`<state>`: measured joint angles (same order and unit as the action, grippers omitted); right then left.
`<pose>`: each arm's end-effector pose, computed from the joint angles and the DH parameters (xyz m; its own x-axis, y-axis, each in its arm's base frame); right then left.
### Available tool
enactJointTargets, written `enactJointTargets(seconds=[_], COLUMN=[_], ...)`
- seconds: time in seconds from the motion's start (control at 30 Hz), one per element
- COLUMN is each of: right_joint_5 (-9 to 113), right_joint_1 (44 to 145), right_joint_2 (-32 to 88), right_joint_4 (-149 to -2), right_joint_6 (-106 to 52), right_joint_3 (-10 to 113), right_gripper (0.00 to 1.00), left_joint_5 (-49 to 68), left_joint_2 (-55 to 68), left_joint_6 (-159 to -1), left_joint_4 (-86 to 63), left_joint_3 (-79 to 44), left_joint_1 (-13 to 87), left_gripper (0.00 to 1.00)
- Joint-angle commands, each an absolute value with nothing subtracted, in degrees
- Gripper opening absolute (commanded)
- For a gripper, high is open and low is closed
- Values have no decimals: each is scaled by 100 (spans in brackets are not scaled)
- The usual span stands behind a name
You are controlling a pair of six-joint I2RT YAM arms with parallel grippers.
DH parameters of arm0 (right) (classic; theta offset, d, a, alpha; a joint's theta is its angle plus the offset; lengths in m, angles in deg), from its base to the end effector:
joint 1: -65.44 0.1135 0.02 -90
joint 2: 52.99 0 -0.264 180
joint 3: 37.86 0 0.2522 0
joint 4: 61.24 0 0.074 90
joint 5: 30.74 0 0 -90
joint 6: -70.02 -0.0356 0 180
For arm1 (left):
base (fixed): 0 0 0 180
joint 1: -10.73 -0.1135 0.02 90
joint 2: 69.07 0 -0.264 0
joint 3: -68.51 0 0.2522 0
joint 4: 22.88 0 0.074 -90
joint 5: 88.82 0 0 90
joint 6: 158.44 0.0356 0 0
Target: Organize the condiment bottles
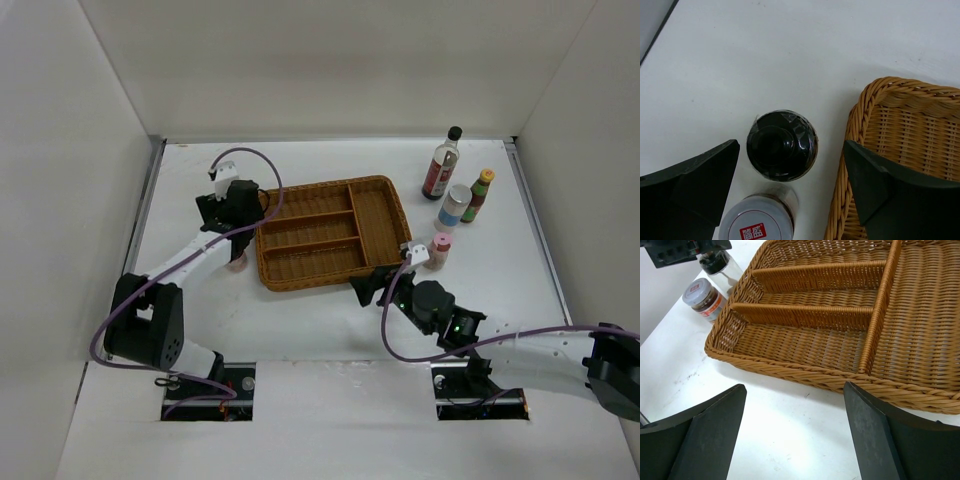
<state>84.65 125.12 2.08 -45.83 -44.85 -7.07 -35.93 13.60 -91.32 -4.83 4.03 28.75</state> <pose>0.1160 0.1681 0.2099 -0.3086 0.2248 -0.9242 -0.4807 0.8015 0.3555 0.3000 -0.0750 0.2361 -0.4339 -0.1849 -0.8818 -0.4176 0.9085 0.0150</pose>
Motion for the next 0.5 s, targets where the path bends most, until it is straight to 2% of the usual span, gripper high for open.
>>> enactJointTargets(seconds=[0.0,0.47], right_joint_5=[8361,8326], right_joint_1=[12489,12366], right_joint_2=[212,317], right_joint_4=[-4230,-4318], right_joint_6=[-4512,-4547], right_joint_3=[-565,-530], right_gripper=[86,88], left_joint_5=[-3898,-3759], left_joint_2=[1267,1838], left_joint_6=[-9086,-9147], left_joint_4=[-947,-1342], left_joint_3=[227,342], left_joint_1=[2853,2598], left_gripper=[85,84])
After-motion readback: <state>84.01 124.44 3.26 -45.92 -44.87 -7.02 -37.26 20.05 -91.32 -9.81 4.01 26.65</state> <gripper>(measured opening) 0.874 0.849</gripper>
